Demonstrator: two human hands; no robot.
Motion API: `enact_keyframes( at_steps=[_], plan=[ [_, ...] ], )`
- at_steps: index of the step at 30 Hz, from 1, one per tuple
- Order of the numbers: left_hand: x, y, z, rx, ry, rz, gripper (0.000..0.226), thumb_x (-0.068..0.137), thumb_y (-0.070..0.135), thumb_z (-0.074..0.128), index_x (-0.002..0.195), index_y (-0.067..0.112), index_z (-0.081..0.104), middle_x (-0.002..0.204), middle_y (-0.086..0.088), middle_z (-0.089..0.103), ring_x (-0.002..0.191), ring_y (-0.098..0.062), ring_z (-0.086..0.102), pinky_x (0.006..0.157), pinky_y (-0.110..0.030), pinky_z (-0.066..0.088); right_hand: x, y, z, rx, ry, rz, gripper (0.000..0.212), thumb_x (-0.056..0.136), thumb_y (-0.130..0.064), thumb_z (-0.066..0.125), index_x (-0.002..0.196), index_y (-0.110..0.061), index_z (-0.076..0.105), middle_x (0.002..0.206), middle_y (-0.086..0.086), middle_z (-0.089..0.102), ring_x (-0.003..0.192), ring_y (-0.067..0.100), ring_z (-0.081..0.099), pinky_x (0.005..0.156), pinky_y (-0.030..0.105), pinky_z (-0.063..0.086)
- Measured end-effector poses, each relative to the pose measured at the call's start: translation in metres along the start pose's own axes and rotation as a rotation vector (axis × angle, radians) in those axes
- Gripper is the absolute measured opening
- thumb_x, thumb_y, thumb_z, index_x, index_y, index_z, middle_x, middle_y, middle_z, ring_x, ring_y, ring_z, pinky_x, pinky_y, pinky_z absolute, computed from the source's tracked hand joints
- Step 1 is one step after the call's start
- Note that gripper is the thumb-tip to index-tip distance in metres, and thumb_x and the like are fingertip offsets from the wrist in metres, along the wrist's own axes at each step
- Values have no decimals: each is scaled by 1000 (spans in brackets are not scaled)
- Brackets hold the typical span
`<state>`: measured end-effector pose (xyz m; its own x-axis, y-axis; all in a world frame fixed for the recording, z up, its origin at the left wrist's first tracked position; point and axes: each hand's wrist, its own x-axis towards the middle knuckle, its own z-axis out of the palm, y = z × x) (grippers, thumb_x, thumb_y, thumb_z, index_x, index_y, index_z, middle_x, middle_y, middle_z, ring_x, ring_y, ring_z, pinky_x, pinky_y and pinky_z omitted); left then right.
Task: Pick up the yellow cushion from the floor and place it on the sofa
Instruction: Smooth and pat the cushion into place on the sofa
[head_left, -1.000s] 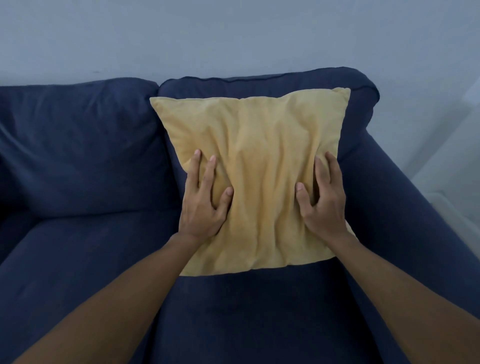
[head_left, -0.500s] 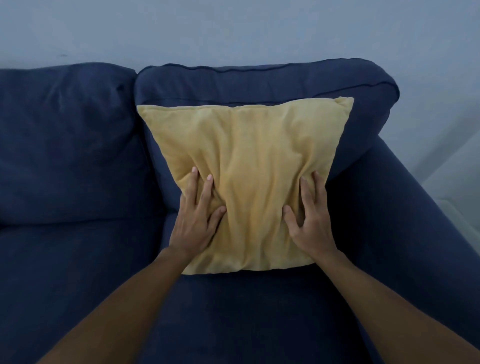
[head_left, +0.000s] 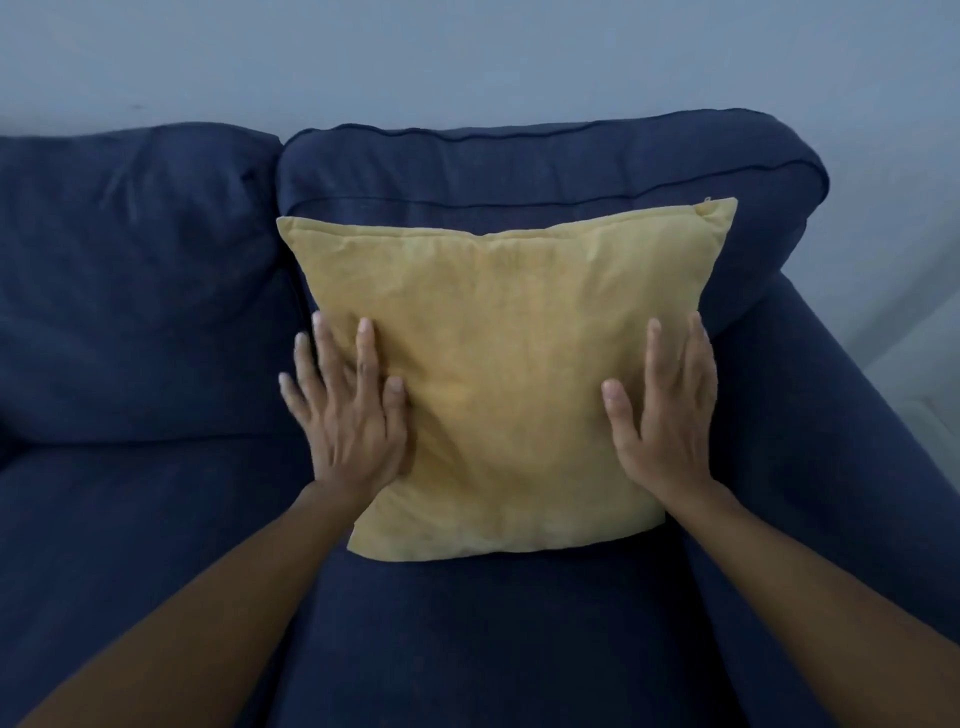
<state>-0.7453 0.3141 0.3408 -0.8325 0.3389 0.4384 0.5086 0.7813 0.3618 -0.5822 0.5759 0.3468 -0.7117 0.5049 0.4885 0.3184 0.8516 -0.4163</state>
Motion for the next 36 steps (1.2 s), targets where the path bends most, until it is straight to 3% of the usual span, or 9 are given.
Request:
enact_keyframes(
  at_steps=[4,6,15,23,27,31,33,36],
  plan=[
    [23,51,-1,75,11,376,63,103,48,23,160,24,15,168,-11,1,155,-35,1,122,-59,-1,39,-44,5,-117,-71,-270,74,96,-65,33,159,-29,18,168,16,-1,154,37,-4,120,58,-2],
    [33,64,6,118,-40,448,62,104,50,19,160,24,16,169,-8,2,156,-31,-1,122,-57,-4,48,-57,16,-183,-91,-354,73,95,-67,33,158,-31,23,168,14,3,154,38,-2,118,62,-1],
    [73,23,14,267,-61,390,64,102,55,14,160,30,10,170,-3,1,156,-27,-4,123,-58,-1,80,5,16,-298,-168,-118,81,92,-75,21,160,-34,6,169,5,-9,153,37,-12,115,70,0],
    [62,19,-7,124,28,222,63,102,51,17,161,29,7,170,-4,-2,156,-28,-8,123,-54,-7,65,7,3,-179,-96,-93,78,95,-69,24,160,-30,4,168,7,-13,153,37,-13,116,70,-3],
    [23,21,-3,126,100,413,63,103,48,19,160,22,12,168,-11,6,155,-37,6,122,-60,1,22,-4,14,-143,-93,-221,82,94,-70,29,160,-29,6,167,11,-12,153,41,-11,117,67,-5],
    [-23,24,20,174,57,618,68,101,53,27,160,19,17,166,-15,18,154,-37,14,120,-62,11,-22,-10,30,-194,-140,-317,87,91,-74,34,160,-30,1,167,14,-11,152,44,-6,116,69,1],
    [-29,21,29,207,9,659,71,100,56,31,160,20,17,165,-14,20,154,-37,16,120,-62,14,-32,-10,37,-202,-159,-303,90,90,-77,33,160,-30,1,167,15,-7,152,45,-2,115,70,4],
    [-15,9,30,287,-49,672,72,101,58,30,160,22,14,166,-12,17,154,-33,16,121,-60,13,-27,4,38,-199,-209,-169,96,86,-82,29,159,-31,-7,167,11,-15,152,42,-12,114,71,-2]
  ],
)
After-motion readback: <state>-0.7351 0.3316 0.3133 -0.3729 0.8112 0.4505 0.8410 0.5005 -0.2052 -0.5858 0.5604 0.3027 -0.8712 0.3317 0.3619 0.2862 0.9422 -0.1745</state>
